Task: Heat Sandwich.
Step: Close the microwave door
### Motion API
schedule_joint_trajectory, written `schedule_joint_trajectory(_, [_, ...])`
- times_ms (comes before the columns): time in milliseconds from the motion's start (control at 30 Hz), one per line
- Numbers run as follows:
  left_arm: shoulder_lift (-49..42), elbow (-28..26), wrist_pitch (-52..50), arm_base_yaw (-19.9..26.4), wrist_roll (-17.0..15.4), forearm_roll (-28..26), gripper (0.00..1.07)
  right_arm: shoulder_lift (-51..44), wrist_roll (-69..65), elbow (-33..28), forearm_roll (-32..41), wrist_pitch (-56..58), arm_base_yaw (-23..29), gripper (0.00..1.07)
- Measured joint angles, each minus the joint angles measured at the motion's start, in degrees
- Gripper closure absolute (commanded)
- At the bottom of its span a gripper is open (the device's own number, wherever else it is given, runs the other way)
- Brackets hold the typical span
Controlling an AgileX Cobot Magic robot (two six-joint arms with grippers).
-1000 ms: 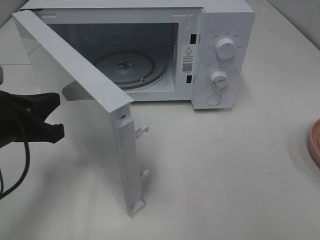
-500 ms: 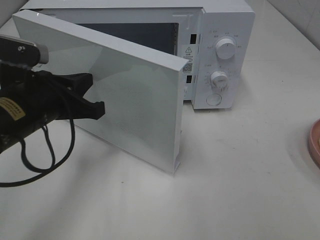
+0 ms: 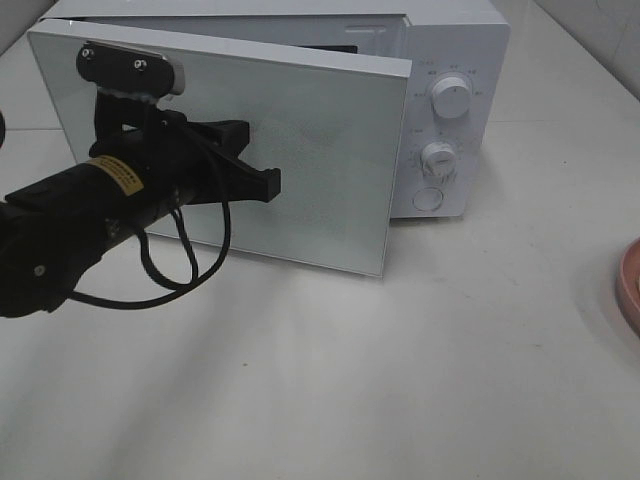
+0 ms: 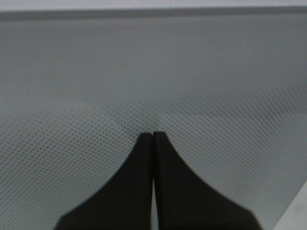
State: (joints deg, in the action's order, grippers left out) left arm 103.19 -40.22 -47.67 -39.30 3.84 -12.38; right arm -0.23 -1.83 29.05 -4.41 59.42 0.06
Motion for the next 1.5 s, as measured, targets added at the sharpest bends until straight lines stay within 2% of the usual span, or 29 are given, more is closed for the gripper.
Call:
schedule_joint_trajectory(333, [4.9,-8.9,2.9,-0.1,0.2,-0.1,1.07,0.0,0.0,0.0,0.0,0.0,0.0,0.32])
schedule_joint_trajectory(767, [8.3,-15.1,5.6,-0.1,0.3,-0.1,1.07,0.0,0.0,0.0,0.0,0.0,0.0,0.32])
schedule_joint_trajectory(1300, [13.1,-24.5,14.1,0.3,1.2,3.6,1.07,0.0,0.0,0.0,0.0,0.0,0.0,0.32])
schedule_joint_trajectory(1500, [13.3,-24.7,14.8,0.3,1.3,3.6,1.07,0.0,0.0,0.0,0.0,0.0,0.0,0.32])
